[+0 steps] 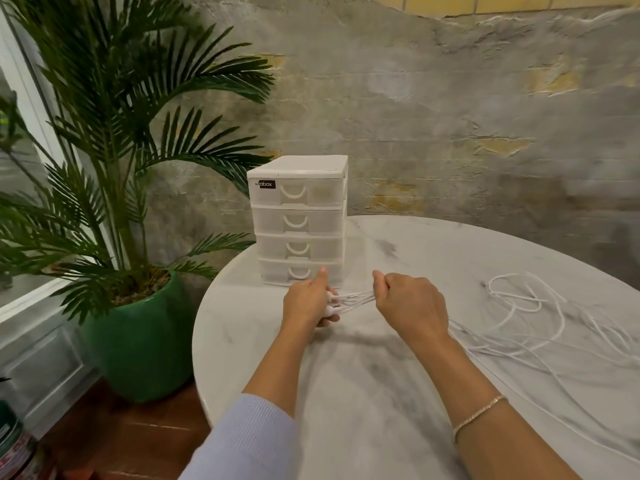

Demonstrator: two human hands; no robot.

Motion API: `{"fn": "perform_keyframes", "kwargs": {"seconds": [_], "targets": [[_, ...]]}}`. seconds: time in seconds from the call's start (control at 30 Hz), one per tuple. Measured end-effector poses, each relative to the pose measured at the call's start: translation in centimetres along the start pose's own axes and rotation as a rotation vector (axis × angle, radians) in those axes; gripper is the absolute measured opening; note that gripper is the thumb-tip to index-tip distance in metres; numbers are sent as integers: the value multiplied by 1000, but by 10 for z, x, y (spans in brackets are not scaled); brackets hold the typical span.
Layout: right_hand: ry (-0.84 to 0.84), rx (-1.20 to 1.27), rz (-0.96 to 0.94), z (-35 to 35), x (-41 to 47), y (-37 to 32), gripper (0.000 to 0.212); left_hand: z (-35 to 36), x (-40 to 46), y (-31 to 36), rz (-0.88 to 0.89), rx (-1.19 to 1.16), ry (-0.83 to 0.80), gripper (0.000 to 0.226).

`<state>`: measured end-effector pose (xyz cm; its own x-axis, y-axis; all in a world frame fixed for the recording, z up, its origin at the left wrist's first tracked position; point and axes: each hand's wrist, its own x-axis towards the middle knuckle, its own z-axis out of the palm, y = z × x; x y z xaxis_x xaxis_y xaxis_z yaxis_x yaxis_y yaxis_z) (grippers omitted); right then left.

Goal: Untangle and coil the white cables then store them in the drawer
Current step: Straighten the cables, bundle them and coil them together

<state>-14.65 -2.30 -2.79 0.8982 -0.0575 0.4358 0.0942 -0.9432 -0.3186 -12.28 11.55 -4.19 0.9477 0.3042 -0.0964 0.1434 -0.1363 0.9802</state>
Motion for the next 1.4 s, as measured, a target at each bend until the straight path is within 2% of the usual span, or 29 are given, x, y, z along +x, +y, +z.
{"fn": "perform_keyframes", "kwargs": {"seconds": [0.07,0.13,0.2,0.33,0.4,0.47,0.53,0.63,0.73,0.97,1.07,1.2,1.3,1.4], "targets": [[4,-7,27,1,2,4,51,-1,4,-2,43,105,-30,49],[5,7,40,1,3,6,51,-2,5,-6,140,324,-18,55],[-3,37,43,-1,4,7,51,-2,5,-9,243,422,3,56],[-35,74,22,0,5,8,50,1,3,-11,636,551,146,40],[-53,99,20,1,6,9,46,4,-2,-10,737,562,77,51],[-54,119,26,2,7,10,47,7,-6,-11,797,602,-43,49],[-47,117,36,1,8,11,49,7,-5,-11,739,559,-160,39],[-56,90,57,2,9,14,49,2,-7,-9,526,376,-318,28],[-81,66,77,5,9,18,49,-5,-9,-9,421,363,-435,12],[-100,93,79,6,9,19,52,-16,-10,-5,253,235,-616,20],[-108,112,95,3,9,21,52,-15,-8,-8,230,230,-628,9],[-90,112,82,2,10,21,51,-12,-10,-8,233,265,-624,6],[-87,105,62,3,10,20,52,-9,-10,-8,209,211,-552,18],[-99,91,26,3,10,20,52,-7,-9,-8,272,236,-438,15]]}}
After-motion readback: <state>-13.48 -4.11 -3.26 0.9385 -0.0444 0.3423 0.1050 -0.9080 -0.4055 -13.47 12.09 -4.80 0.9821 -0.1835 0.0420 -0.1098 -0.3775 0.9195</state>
